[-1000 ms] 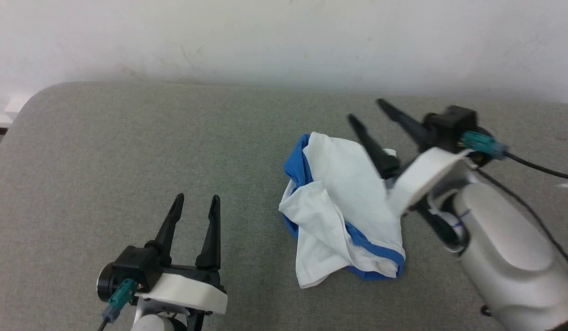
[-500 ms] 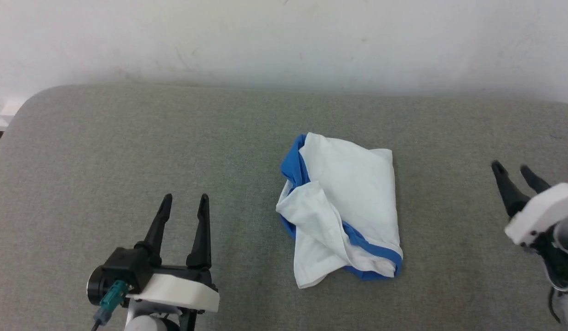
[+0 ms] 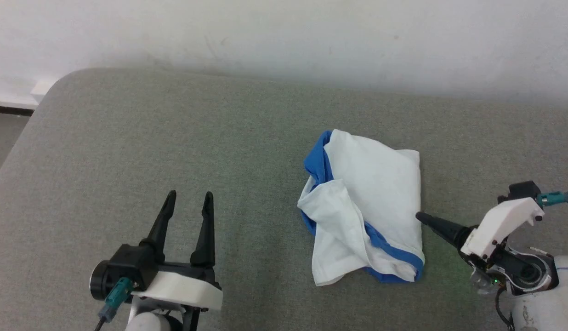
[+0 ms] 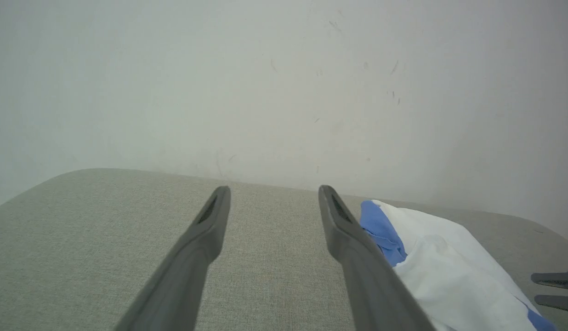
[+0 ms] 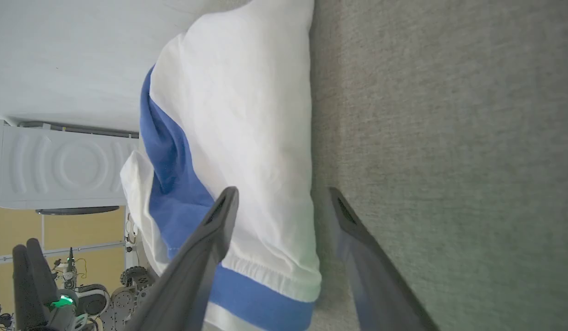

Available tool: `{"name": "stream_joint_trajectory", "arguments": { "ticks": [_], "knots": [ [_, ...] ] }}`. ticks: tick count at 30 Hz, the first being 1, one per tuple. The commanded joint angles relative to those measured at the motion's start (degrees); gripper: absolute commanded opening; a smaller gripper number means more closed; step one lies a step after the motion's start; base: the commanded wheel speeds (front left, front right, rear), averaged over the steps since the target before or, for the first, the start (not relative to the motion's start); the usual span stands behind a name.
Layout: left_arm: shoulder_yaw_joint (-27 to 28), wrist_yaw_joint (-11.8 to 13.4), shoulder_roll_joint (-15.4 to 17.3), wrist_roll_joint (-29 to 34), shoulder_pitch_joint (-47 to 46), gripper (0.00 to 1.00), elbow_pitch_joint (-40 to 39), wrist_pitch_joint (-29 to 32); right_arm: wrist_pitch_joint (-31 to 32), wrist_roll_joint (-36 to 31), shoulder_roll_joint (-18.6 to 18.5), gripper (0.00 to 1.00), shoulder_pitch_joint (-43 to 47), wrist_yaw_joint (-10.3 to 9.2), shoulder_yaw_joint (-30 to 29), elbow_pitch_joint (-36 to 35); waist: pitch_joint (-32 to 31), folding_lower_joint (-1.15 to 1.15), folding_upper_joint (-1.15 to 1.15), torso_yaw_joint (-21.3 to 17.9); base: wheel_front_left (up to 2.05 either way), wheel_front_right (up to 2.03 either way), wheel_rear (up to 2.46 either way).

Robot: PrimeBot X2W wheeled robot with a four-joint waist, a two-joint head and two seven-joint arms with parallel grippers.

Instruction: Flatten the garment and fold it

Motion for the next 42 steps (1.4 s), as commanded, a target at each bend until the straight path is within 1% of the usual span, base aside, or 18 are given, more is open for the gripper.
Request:
{"name": "stream_joint_trajectory", "arguments": {
  "ticks": [1,5,9,10,11,12,15,18,20,24,27,29,31,34,38,42],
  "knots": [
    [-0.3,-0.3,-0.2,0.0,-1.1,1.0,-0.3,-0.3,-0.7,0.3,0.5,1.0,-2.0,-0.02,-0.1,1.3,1.0,0.0,0.0,1.2,0.0,0.0,0.0],
    [-0.9,-0.3,-0.3,-0.3,-1.6,1.0,-0.1,-0.3,-3.9,-0.1,1.3,1.0,-5.6,-0.02,0.0,6.8,2.1,0.0,0.0,2.4,0.0,0.0,0.0],
    [-1.3,-0.3,-0.3,-0.6,-2.1,1.0,0.1,-0.3,-4.4,-1.6,1.7,1.0,-8.2,-0.02,0.9,14.1,2.9,0.0,0.0,3.1,0.0,0.0,0.0],
    [-1.3,-0.2,-0.3,-0.6,-2.2,1.0,0.1,-0.3,-4.1,-2.0,1.7,0.69,-8.7,-0.02,1.2,15.7,3.0,0.0,0.0,3.2,0.0,0.0,0.0],
    [-1.2,-0.2,-0.3,-0.6,-2.3,1.0,0.1,-0.3,-4.0,-2.2,1.8,0.27,-9.2,-0.02,1.4,17.0,3.1,0.0,0.0,3.2,0.0,0.0,0.0],
    [-1.2,-0.1,-0.3,-0.6,-2.4,1.0,0.2,-0.3,-3.6,-2.2,1.8,0.0,-9.6,-0.02,1.6,18.1,3.1,0.0,0.0,3.2,0.0,0.0,0.0],
    [-0.9,0.1,-0.3,-0.6,-2.3,1.0,0.2,-0.3,-2.9,-2.2,1.8,0.0,-10.6,-0.02,3.0,19.3,2.9,0.0,0.0,2.8,0.0,0.0,0.0],
    [-0.6,0.2,-0.3,-0.7,-2.2,1.0,0.3,-0.3,-4.0,-2.9,0.9,0.0,-10.9,-0.02,5.4,17.5,2.2,0.0,0.0,1.9,0.0,0.0,0.0],
    [-0.5,0.2,-0.3,-0.6,-1.9,1.0,0.4,-0.3,-4.7,-3.9,0.0,0.0,-10.7,-0.02,8.1,15.4,1.5,0.0,0.0,1.0,0.0,0.0,0.0],
    [-0.4,0.1,-0.3,-0.5,-1.4,1.0,0.3,-0.3,-4.9,-6.5,-3.3,0.0,-9.0,-0.02,14.7,10.0,0.3,0.0,0.0,-1.2,0.0,0.0,0.0],
    [0.2,0.3,-0.3,-0.9,-0.7,1.0,-0.1,-0.3,-2.6,-7.5,-5.7,0.0,-6.7,-0.02,19.3,6.1,-0.3,0.0,0.0,-3.8,0.0,0.0,0.0],
    [0.3,0.4,-0.3,-1.1,-0.3,1.0,-0.3,-0.3,-1.1,-7.9,-7.4,0.0,-5.2,-0.02,20.8,3.8,-0.4,0.0,0.0,-5.7,0.0,0.0,0.0],
    [0.4,0.5,-0.4,-1.3,-0.1,1.0,-0.5,-0.3,0.1,-9.8,-9.9,0.0,-3.8,-0.02,22.2,1.8,-0.4,0.0,0.0,-7.7,0.0,0.0,0.0],
    [0.2,0.5,-0.4,-1.2,-0.3,1.0,-1.0,-0.3,1.6,-11.8,-13.2,0.0,-2.1,-0.02,22.9,-0.4,0.3,0.0,0.0,-10.4,0.0,0.0,0.0],
    [0.3,0.3,-0.4,-0.6,-0.9,1.0,-1.4,-0.3,2.5,-16.0,-17.9,0.0,-0.8,-0.02,22.3,-2.0,2.2,0.0,0.0,-13.8,0.0,0.0,0.0],
    [0.1,-0.2,-0.4,0.0,-2.1,1.0,-1.7,-0.3,2.6,-19.5,-21.6,0.0,-0.5,-0.02,19.5,-0.9,5.3,0.0,0.0,-16.3,0.0,0.0,0.0]
  ]
}}
